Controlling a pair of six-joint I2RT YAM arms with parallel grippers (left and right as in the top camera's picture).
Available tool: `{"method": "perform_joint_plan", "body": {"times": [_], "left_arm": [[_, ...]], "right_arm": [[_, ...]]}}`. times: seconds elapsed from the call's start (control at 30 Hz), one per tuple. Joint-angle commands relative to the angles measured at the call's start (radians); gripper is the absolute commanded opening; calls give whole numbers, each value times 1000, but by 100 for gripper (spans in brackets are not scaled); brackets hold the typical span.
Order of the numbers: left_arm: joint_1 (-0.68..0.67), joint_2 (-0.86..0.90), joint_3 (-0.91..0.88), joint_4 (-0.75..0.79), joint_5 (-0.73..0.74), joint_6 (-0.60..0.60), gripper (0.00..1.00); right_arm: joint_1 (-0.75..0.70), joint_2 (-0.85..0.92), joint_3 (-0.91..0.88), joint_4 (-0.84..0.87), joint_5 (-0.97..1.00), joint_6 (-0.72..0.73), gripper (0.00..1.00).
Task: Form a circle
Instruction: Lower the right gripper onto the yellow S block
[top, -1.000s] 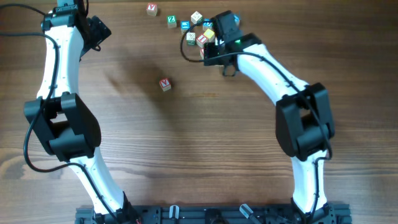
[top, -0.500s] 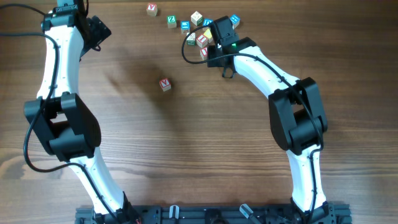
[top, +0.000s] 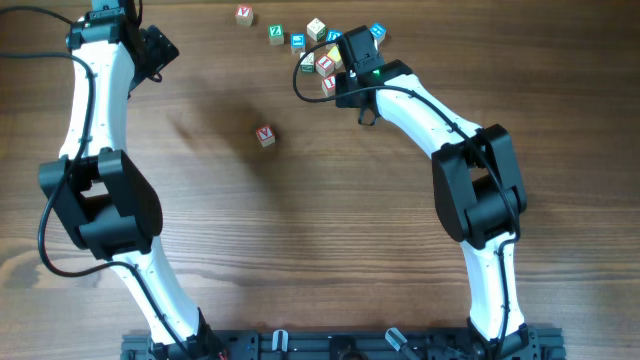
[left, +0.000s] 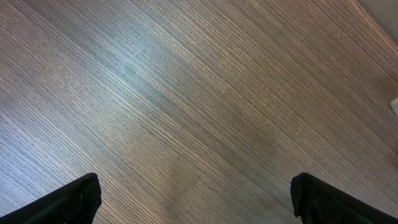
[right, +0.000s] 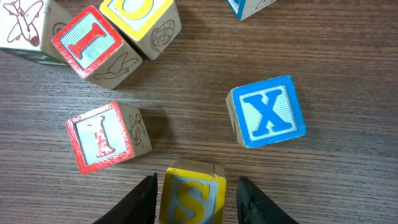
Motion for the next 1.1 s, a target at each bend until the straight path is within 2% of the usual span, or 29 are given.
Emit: {"method": "perform_joint_plan", "body": {"times": [0.0, 0.13, 0.37, 0.53, 0.6, 0.67, 0.73, 0.77, 0.8, 0.9, 0.97, 1.07], "left_arm": [[1, -3, 10, -1, -13, 5, 100], [1, -3, 10, -1, -13, 5, 100], [1, -3, 10, -1, -13, 5, 100], [1, -3, 10, -1, -13, 5, 100], [1, -3, 10, -1, -13, 5, 100], [1, -3, 10, -1, -13, 5, 100], [1, -3, 10, -1, -13, 5, 100], [1, -3, 10, -1, -13, 5, 100], [1, -3, 10, -1, -13, 5, 100], [1, -3, 10, -1, -13, 5, 100], [1, -3, 10, -1, -13, 5, 100], [1, -3, 10, -1, -13, 5, 100]], "right_arm": [[-1, 25, 1, 11, 26, 1, 39], [-1, 26, 1, -2, 21, 3, 44], [-1, 26, 1, -38, 18, 3, 38], [-1, 26, 1, -40, 18, 4, 45], [-1, 26, 1, -40, 18, 3, 37], [-1, 26, 1, -40, 18, 4, 33], [-1, 26, 1, -41, 18, 3, 39], [-1, 26, 1, -45, 18, 3, 50], [-1, 26, 1, -49, 18, 4, 50], [-1, 27, 0, -56, 18, 3, 46], [-1, 27, 0, -52, 18, 3, 33], [-1, 27, 0, -56, 18, 4, 33]]}}
